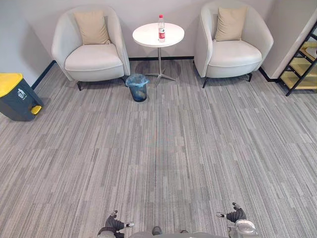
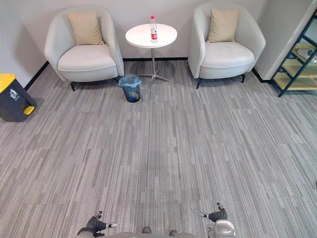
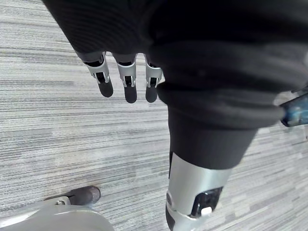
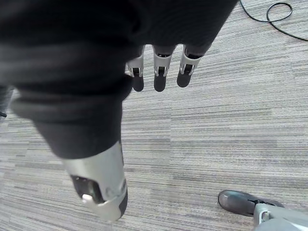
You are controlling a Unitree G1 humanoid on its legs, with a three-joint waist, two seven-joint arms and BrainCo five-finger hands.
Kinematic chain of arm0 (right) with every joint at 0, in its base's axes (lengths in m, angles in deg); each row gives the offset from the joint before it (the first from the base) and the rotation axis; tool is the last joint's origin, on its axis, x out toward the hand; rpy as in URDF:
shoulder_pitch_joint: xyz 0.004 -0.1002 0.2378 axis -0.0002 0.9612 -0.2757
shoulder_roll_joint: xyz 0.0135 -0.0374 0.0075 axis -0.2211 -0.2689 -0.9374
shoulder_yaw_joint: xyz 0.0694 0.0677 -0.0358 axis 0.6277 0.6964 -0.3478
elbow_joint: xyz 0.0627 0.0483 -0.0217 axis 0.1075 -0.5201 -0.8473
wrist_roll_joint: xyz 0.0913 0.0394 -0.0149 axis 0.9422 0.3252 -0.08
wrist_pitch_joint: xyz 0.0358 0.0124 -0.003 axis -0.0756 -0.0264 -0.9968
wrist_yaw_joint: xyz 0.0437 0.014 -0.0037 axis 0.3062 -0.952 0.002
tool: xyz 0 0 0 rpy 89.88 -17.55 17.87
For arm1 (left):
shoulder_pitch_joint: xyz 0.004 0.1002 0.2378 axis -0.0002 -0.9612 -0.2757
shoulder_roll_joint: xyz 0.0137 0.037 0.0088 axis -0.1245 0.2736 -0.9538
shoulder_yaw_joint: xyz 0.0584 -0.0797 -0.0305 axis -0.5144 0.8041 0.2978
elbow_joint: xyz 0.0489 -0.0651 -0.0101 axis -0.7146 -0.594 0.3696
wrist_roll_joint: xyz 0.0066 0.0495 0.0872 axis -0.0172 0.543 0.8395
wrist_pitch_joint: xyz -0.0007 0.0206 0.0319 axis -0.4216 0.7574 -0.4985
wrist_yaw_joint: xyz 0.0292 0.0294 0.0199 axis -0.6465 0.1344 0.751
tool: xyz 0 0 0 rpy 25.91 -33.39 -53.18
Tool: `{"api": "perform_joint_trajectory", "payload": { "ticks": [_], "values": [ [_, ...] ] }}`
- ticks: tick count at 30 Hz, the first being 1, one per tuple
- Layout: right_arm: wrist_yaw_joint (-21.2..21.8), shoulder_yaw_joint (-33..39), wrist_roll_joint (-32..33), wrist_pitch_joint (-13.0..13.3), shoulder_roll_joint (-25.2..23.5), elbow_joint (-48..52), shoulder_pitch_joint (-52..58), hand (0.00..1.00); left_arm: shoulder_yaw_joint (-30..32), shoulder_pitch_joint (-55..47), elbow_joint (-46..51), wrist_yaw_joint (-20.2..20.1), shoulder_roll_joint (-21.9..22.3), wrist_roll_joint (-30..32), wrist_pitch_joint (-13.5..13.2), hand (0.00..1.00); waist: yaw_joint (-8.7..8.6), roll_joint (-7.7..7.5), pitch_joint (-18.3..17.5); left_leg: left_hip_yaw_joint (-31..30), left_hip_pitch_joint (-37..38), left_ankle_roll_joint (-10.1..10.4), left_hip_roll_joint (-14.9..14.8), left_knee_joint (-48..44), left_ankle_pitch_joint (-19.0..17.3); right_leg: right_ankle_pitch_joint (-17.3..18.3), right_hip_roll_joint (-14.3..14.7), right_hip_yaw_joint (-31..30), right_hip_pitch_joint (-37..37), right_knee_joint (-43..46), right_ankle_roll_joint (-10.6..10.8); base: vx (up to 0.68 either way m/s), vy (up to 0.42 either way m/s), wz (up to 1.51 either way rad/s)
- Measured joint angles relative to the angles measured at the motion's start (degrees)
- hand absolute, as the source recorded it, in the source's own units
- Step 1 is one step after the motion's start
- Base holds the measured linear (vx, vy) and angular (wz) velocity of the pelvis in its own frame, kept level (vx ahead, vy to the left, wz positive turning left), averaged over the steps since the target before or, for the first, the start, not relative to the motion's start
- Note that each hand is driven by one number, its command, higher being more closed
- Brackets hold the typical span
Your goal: Gather rubbish on tea table into small bin, then transfer packed bag to large trash can.
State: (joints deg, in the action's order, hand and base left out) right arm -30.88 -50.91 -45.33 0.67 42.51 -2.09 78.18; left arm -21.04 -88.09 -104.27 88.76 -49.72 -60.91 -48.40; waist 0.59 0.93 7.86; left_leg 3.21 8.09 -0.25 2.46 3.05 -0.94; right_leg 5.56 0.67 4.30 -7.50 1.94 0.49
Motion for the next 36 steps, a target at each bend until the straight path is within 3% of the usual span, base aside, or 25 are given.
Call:
{"api": "perform_joint_trajectory", "payload": {
  "ticks": [31, 36],
  "values": [
    [-0.02, 0.29, 3.67, -1.01, 0.69, -0.15, 0.02, 0.0, 1.01, -0.89, -0.27, -1.08, -0.5, -0.08, 0.13, 0.0, 0.13, 0.26, -0.01, 2.44, -1.37, -0.16, -0.04, 1.03, -0.07, -1.41, 0.23, -1.88, 1.99, -2.0, -0.53, -0.01, -0.003, -0.04],
    [-0.11, 1.43, 3.98, -1.27, 0.52, -0.14, -1.52, 0.0, 1.02, -0.7, -0.18, -1.04, -0.49, -0.66, 0.14, 0.0, 0.33, 0.32, 0.78, 5.34, -6.12, -1.81, -0.41, -4.64, -4.36, 0.11, 0.16, -4.3, 6.19, 1.47, 0.68, 0.02, 0.019, -0.29]
  ]
}}
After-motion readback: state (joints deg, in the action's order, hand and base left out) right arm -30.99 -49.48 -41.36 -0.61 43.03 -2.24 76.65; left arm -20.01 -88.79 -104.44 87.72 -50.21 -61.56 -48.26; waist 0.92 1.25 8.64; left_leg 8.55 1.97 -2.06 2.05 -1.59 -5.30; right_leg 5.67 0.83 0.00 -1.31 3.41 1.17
